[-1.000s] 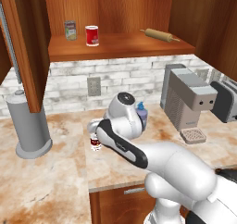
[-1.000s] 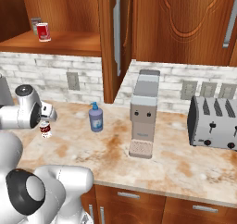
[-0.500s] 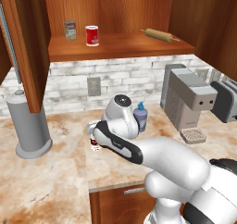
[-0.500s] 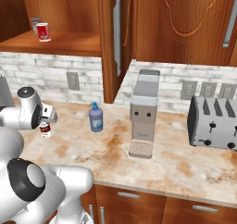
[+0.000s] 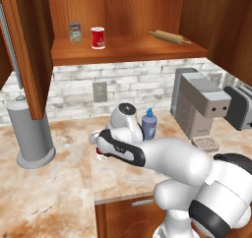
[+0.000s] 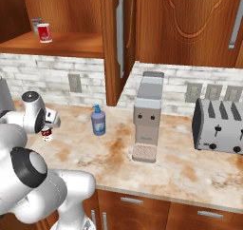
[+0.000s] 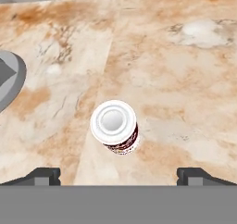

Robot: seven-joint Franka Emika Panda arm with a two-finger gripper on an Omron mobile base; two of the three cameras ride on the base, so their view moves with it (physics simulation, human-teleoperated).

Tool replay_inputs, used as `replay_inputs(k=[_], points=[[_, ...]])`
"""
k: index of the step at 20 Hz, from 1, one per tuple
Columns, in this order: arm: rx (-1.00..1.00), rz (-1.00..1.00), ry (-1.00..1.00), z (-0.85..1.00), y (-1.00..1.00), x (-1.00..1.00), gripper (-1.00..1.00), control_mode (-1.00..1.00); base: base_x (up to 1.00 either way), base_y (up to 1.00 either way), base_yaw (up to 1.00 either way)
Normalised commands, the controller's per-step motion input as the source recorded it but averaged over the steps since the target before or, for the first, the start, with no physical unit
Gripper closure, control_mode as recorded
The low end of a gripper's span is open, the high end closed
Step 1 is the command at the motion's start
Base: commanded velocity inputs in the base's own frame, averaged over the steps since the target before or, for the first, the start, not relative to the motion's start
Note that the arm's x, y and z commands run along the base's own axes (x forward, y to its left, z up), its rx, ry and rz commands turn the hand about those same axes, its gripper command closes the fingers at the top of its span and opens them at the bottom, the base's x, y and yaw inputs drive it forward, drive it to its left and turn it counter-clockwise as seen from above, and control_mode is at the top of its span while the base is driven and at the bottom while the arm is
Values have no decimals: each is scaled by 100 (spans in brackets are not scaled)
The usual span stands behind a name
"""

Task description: Pick the cans from the counter and place them in their designated side in the cabinet.

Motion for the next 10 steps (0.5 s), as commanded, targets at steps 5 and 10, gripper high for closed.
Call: replay_inputs(k=[5, 10], points=[[0, 0, 2, -21, 5, 19, -100, -100, 0, 0, 0], [0, 0, 2, -20, 6, 17, -100, -100, 0, 0, 0]])
